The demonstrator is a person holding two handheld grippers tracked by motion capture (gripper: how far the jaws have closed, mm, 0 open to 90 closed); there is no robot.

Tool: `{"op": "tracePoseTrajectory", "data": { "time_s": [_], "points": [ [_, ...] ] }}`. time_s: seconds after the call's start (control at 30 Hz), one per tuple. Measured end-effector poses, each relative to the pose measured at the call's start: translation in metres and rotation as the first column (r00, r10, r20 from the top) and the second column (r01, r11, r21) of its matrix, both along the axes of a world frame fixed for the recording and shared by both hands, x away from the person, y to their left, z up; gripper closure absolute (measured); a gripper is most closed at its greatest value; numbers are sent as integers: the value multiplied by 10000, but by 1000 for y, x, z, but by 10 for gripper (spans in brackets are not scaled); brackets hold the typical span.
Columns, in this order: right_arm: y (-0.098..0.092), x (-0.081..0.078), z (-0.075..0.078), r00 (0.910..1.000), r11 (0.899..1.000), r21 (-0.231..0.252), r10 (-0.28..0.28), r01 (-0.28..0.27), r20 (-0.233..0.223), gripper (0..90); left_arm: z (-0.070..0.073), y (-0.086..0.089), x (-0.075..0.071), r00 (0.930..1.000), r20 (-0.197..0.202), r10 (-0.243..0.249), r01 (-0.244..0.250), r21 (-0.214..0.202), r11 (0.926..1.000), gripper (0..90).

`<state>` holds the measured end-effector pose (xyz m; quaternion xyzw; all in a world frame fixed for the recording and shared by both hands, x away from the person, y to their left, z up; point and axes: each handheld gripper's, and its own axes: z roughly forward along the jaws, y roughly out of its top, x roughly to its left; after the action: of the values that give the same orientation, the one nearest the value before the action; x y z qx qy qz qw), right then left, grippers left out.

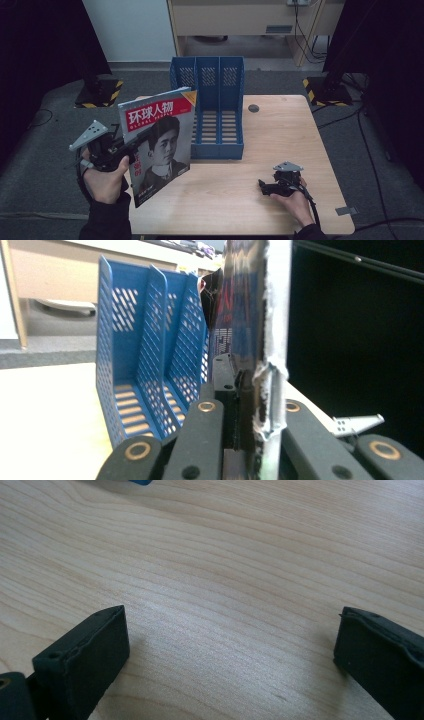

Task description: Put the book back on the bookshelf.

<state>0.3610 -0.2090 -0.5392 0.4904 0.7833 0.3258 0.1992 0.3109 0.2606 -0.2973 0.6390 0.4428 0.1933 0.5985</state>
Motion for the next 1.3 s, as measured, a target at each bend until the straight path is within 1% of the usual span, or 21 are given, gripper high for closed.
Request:
{"op": "tracePoseTrajectory", "data": {
  "time_s": [0.1,0.2,0.3,0.4,0.47,0.57,0.73,0.83,0.9,1.0,1.13,1.23,1.3],
  "points": [
    [0,0,0,10000,10000,6,-6,6,-12,15,8,0,6,9997,170,200,-200,3,9998,866],
    [0,0,0,10000,10000,-5,-1,1,-11,15,15,-1,15,9985,349,429,-423,-175,9990,866],
    [0,0,0,10000,10000,-6,18,-18,-4,14,18,-1,23,9971,477,600,-585,-319,9978,866],
    [0,0,0,10000,10000,-3,14,-14,-11,13,20,-2,32,9942,628,878,-854,-394,9956,866],
    [0,0,0,10000,10000,-4,14,-14,-10,13,19,-2,40,9920,667,1072,-1043,-454,9935,866],
    [0,0,0,10000,10000,-2,14,-14,-9,13,16,-2,51,9898,597,1294,-1266,-478,9908,866],
    [0,0,0,10000,10000,-1,15,-15,-15,12,13,-3,69,9877,454,1493,-1471,-482,9879,866],
    [0,1,0,10000,10000,-3,38,-38,-34,10,11,-4,79,9850,513,1646,-1628,-377,9859,866],
    [0,1,0,10000,10000,3,23,-23,-35,8,10,-6,86,9819,596,1799,-1784,-296,9835,866],
    [1,1,0,10000,10000,12,-9,9,-31,8,6,-7,96,9784,613,1975,-1956,-360,9800,866],
    [1,1,0,10000,10000,3,0,0,-24,7,3,-8,108,9750,588,2143,-2111,-557,9759,866],
    [1,1,0,10000,10000,-5,19,-19,-43,6,2,-12,116,9735,562,2216,-2190,-501,9744,866],
    [1,1,0,10000,10000,-5,24,-24,-43,6,1,-14,121,9723,580,2266,-2247,-365,9737,866]
  ]
}}
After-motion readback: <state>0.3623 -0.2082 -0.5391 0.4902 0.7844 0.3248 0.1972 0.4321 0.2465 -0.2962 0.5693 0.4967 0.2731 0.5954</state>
